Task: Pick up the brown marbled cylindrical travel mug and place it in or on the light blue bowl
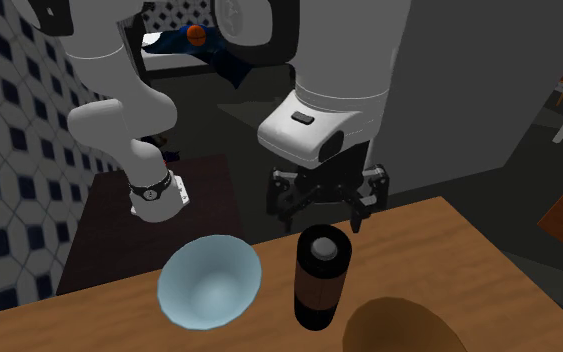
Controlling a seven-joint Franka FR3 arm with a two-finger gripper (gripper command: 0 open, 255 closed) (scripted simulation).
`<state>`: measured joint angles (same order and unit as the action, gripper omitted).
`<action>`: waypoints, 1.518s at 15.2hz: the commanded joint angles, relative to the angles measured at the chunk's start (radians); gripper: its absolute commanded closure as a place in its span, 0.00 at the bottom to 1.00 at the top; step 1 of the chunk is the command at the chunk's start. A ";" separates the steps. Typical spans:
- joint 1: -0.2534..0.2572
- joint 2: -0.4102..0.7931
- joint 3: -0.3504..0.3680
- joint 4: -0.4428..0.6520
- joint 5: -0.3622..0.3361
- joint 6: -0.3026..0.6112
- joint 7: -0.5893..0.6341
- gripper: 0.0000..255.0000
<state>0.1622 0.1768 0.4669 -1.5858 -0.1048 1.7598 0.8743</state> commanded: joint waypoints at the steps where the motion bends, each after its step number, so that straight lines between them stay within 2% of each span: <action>1: 0.000 0.002 0.000 -0.022 -0.002 0.025 0.003 0.00; 4: -0.002 0.003 -0.002 -0.056 -0.003 0.059 0.004 0.00; 11: -0.002 0.003 -0.002 -0.055 -0.003 0.059 0.004 0.00; 12: -0.002 0.003 -0.002 -0.055 -0.003 0.059 0.004 1.00; 21: -0.002 0.003 -0.002 -0.056 -0.003 0.059 0.004 1.00; 23: -0.001 0.002 -0.001 -0.030 -0.002 0.032 0.002 1.00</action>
<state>0.1608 0.1786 0.4658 -1.6287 -0.1065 1.8039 0.8770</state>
